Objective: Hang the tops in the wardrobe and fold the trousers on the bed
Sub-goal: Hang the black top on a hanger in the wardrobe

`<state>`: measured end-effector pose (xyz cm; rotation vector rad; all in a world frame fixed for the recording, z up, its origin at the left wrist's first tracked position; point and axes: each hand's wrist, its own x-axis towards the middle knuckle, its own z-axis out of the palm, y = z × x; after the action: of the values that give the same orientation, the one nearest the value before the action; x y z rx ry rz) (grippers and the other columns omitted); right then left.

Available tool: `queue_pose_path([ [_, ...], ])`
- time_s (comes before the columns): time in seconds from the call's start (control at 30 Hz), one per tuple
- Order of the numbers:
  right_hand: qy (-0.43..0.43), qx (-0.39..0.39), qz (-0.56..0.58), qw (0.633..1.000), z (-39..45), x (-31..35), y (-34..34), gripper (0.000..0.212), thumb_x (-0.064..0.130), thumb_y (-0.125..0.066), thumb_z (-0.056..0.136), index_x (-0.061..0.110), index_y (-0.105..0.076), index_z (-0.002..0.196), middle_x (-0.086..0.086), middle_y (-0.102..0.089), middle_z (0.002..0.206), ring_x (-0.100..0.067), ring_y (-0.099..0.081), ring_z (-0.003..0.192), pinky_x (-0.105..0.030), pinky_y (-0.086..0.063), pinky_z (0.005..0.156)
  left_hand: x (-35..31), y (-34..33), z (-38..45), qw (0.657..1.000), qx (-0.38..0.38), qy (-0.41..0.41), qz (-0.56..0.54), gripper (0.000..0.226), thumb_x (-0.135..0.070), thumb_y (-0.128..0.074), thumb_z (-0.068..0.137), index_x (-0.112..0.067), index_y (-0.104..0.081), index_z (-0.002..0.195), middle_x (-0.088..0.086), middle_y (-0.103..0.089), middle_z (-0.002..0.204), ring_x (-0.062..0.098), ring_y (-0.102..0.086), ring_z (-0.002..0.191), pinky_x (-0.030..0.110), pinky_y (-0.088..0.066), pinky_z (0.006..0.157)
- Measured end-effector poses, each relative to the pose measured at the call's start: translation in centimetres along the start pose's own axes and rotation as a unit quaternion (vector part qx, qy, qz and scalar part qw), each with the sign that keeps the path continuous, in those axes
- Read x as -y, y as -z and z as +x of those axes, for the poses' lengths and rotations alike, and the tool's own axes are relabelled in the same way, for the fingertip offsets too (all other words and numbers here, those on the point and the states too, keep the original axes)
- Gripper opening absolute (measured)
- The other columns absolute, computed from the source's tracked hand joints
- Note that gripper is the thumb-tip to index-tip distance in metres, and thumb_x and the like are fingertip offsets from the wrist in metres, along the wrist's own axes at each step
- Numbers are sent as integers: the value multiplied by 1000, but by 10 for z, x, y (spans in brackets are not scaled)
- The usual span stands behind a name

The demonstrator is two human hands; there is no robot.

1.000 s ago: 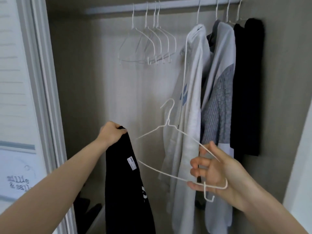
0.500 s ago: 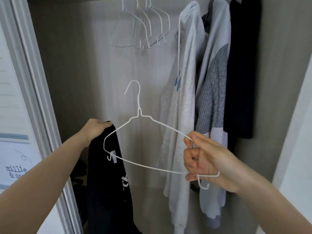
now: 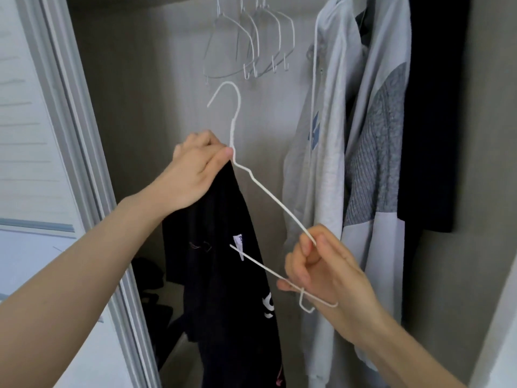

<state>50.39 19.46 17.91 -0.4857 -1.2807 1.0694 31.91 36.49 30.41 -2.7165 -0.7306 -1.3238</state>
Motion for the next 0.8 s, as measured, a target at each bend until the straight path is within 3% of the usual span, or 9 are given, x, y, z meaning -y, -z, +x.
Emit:
queue_pose_path([
  [0.07, -37, 52, 76, 995, 6, 1, -1, 38, 51, -52, 91, 13, -50, 85, -12, -56, 90, -22, -52, 86, -42, -42, 79, -1, 0, -3, 997, -17, 6, -78, 42, -51, -28, 96, -20, -34, 68, -7, -34, 69, 4, -33, 65, 25, -31, 65],
  [0.17, -131, 49, 135, 981, 16, -8, 5, 58, 62, -39, 89, 14, -66, 105, -11, -58, 127, -23, -51, 118, -45, -41, 92, -6, -6, -9, 994, -56, 13, -89, 44, -49, -34, 96, -16, -32, 67, -3, -29, 64, 8, -29, 60, 24, -29, 58],
  [0.27, -194, 35, -66, 978, 21, -31, 6, 65, 62, -20, 93, 24, -58, 130, 5, -55, 138, -6, -48, 126, -32, -39, 97, -13, -12, -8, 992, -57, 28, -112, 50, -52, -39, 92, -7, -38, 69, 5, -31, 64, 11, -31, 61, 26, -30, 59],
  [0.37, -216, 10, -235, 947, 22, -50, 4, 65, 73, -22, 85, 38, -53, 131, 18, -50, 140, -3, -43, 130, -28, -37, 98, -18, -14, -10, 988, -43, 47, -142, 54, -49, -47, 92, 1, -55, 74, 22, -44, 67, 10, -38, 62, 23, -31, 59],
  [0.47, -292, 12, -391, 873, 6, -72, 24, 89, 92, -37, 60, 41, -47, 132, 13, -48, 141, -15, -42, 132, -39, -31, 112, -24, -14, -13, 981, -45, 68, -173, 43, -41, -52, 98, -10, -67, 72, 30, -50, 70, 18, -42, 63, 27, -31, 60],
  [0.57, -262, 138, -592, 750, -5, -80, 27, 55, 73, -20, 88, 42, -52, 121, 29, -39, 133, -19, -29, 128, -43, -23, 106, -23, -13, -9, 967, -92, 116, -207, 43, -41, -54, 97, -11, -71, 70, 31, -48, 67, 19, -38, 61, 21, -30, 56],
  [0.67, -177, 98, -726, 658, -14, -69, 29, 80, 76, 1, 77, 35, -51, 121, 18, -40, 128, -23, -29, 121, -40, -24, 99, -11, -13, -10, 958, -113, 156, -211, 43, -43, -58, 94, -12, -72, 68, 16, -52, 60, 8, -42, 56, 15, -32, 57],
  [0.73, -111, 41, -768, 629, -21, -55, 42, 82, 77, 8, 73, 37, -45, 121, 13, -41, 119, -19, -30, 114, -38, -28, 95, 2, -12, -14, 949, -114, 191, -224, 40, -45, -62, 91, -13, -74, 69, -6, -61, 55, 2, -51, 56, 18, -39, 66],
  [0.8, -63, -7, -760, 647, -28, -37, 56, 66, 77, 1, 80, 42, -40, 118, 18, -37, 110, -11, -29, 106, -34, -30, 88, 17, -11, -21, 946, -108, 214, -219, 44, -47, -64, 89, -14, -69, 60, -7, -57, 53, 6, -51, 54, 26, -40, 66],
])
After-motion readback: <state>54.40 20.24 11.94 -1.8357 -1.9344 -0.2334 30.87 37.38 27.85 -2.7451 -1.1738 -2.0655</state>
